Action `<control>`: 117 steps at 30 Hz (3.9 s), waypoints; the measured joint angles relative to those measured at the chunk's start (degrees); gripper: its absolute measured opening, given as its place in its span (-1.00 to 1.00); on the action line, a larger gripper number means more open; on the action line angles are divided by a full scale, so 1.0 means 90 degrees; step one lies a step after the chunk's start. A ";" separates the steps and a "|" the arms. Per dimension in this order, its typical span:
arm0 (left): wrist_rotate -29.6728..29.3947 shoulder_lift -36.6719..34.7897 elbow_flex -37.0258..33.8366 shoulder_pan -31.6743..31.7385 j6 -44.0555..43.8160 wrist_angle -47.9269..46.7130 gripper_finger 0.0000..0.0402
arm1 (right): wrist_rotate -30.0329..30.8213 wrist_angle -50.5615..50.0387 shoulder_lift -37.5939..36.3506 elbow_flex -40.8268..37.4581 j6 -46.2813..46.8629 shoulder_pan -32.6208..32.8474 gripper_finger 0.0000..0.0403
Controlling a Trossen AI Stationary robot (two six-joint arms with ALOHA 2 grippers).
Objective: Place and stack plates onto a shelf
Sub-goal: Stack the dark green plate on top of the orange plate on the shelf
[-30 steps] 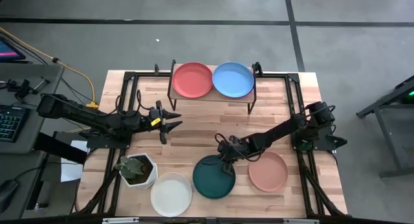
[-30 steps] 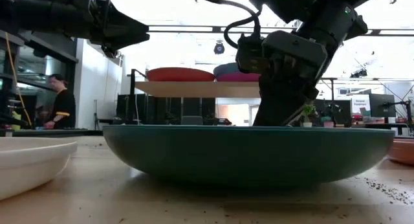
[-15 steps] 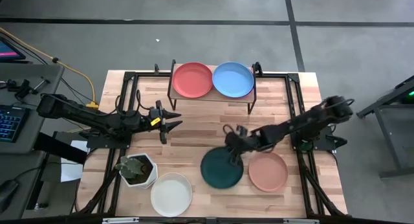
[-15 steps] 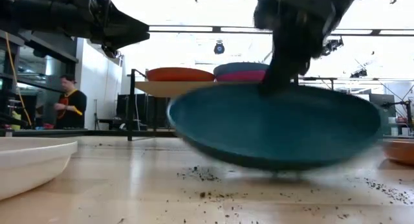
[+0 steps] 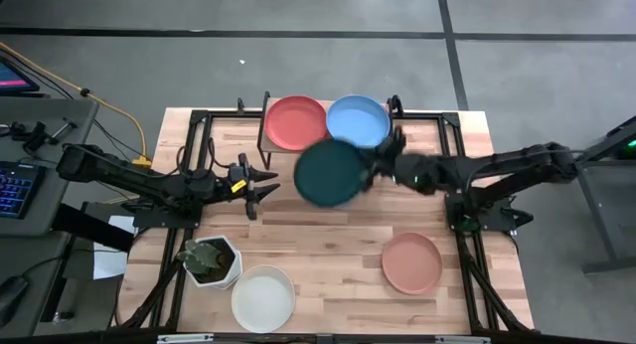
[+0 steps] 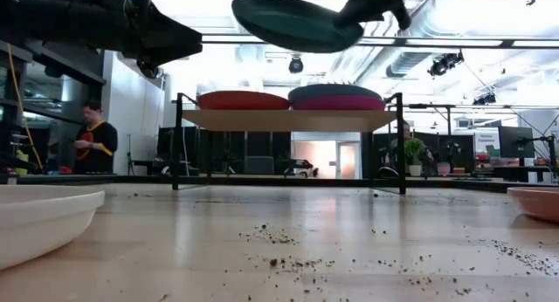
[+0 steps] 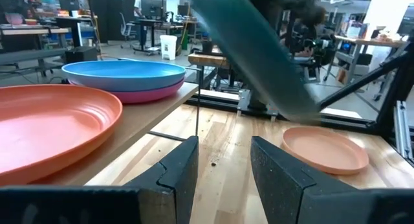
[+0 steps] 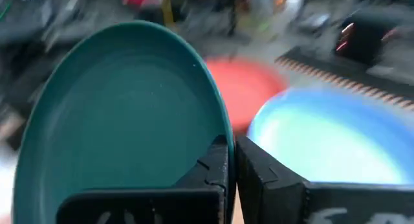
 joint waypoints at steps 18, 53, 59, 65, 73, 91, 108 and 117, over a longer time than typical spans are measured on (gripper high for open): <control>-0.0024 0.0000 0.0000 0.0169 0.0109 0.0191 -0.35 | -0.2194 0.2681 0.1976 0.0711 0.1432 -0.2880 -1.00; 0.0015 0.0000 0.0000 0.0178 -0.0172 0.0271 -0.35 | -0.2770 -0.0926 0.3470 0.3429 0.1154 -0.3268 -1.00; 0.0003 0.0000 0.0000 0.0178 -0.0170 0.0277 -0.35 | -0.2832 -0.0837 0.3598 0.3429 0.1150 -0.3266 -0.81; 0.0001 0.0000 0.0000 0.0178 -0.0168 0.0281 -0.35 | -0.2830 -0.0764 0.3657 0.3429 0.0972 -0.3266 -0.45; 0.0003 0.0000 -0.0002 0.0176 -0.0168 0.0264 -0.35 | -0.2841 -0.1230 0.3039 0.3422 0.0006 -0.3248 -0.21; 0.0004 0.0000 -0.0002 0.0177 -0.0183 0.0254 -0.35 | -0.1265 -0.2977 0.3014 0.3424 -0.1149 -0.1984 -0.83; 0.0008 -0.0002 -0.0002 0.0176 -0.0335 0.0199 -0.35 | -0.0656 0.1304 0.1938 0.0525 -0.1075 -0.1930 -1.00; -0.0053 -0.0002 -0.0002 0.0188 -0.0257 0.0331 -0.35 | -0.1986 0.2308 0.1822 0.0087 -0.0182 -0.2066 -1.00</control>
